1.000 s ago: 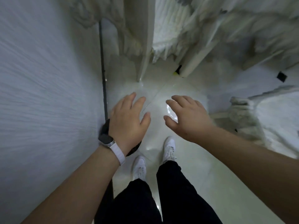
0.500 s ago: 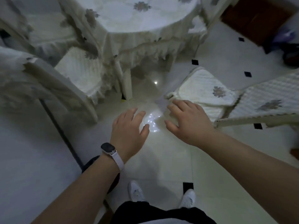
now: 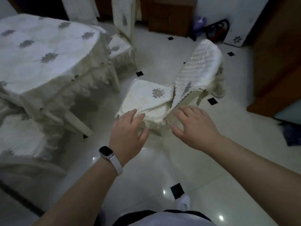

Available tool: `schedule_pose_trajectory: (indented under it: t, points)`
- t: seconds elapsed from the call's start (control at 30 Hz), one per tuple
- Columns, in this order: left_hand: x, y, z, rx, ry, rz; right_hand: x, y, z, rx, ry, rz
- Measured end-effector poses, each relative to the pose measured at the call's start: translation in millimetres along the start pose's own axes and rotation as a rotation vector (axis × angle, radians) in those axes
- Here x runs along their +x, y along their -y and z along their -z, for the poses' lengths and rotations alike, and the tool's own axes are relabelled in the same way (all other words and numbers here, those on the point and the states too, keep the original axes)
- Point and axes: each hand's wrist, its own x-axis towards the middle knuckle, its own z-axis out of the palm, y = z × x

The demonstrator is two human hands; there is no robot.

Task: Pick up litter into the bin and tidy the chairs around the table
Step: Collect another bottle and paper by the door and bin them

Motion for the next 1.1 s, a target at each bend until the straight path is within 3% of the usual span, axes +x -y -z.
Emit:
schedule_pose_trajectory:
  t: [0.2,0.4,0.67,1.1]
  points:
    - [62,-99,-38,0.004,0.009,-0.107,-24,-116,22,0.016,-0.049,-0.114]
    - [110,-158,-63,-0.026,0.042,-0.215,-28,-185,33,0.007,-0.176,-0.18]
    - [197,-182,-108,-0.03,0.074,-0.301,12,-254,28,-0.003,-0.093,-0.248]
    - [419,-186,-180,-0.112,0.114,-0.358,155,-381,46,-0.12,-0.077,-0.347]
